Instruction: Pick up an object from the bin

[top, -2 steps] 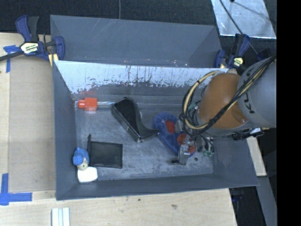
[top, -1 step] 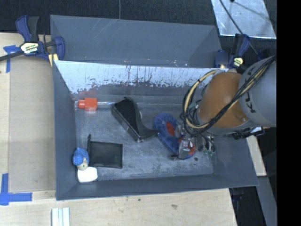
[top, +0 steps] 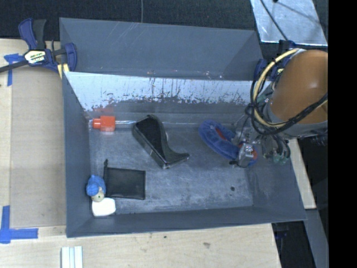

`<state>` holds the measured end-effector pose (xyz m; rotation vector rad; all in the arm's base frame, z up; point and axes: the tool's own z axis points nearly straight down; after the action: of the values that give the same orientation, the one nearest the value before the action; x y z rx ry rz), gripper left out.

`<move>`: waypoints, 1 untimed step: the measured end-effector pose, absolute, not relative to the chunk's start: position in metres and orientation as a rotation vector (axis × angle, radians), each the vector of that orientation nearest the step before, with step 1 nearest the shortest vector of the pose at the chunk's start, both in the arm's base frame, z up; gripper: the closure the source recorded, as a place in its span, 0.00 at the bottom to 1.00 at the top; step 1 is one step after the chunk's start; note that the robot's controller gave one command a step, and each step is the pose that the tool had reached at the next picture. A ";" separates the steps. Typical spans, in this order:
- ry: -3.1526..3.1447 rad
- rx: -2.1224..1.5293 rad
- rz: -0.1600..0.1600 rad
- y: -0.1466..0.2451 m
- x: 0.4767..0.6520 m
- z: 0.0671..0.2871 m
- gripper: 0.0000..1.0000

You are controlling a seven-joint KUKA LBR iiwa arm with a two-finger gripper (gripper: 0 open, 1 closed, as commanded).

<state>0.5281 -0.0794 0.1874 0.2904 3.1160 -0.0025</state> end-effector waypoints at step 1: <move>3.111 0.326 -0.001 -0.084 0.564 0.261 1.00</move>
Offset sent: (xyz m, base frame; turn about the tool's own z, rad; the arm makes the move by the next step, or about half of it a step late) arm 0.0322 -0.0038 0.0680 0.0233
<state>0.5636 -0.0844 0.2608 0.3259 3.1113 -0.0013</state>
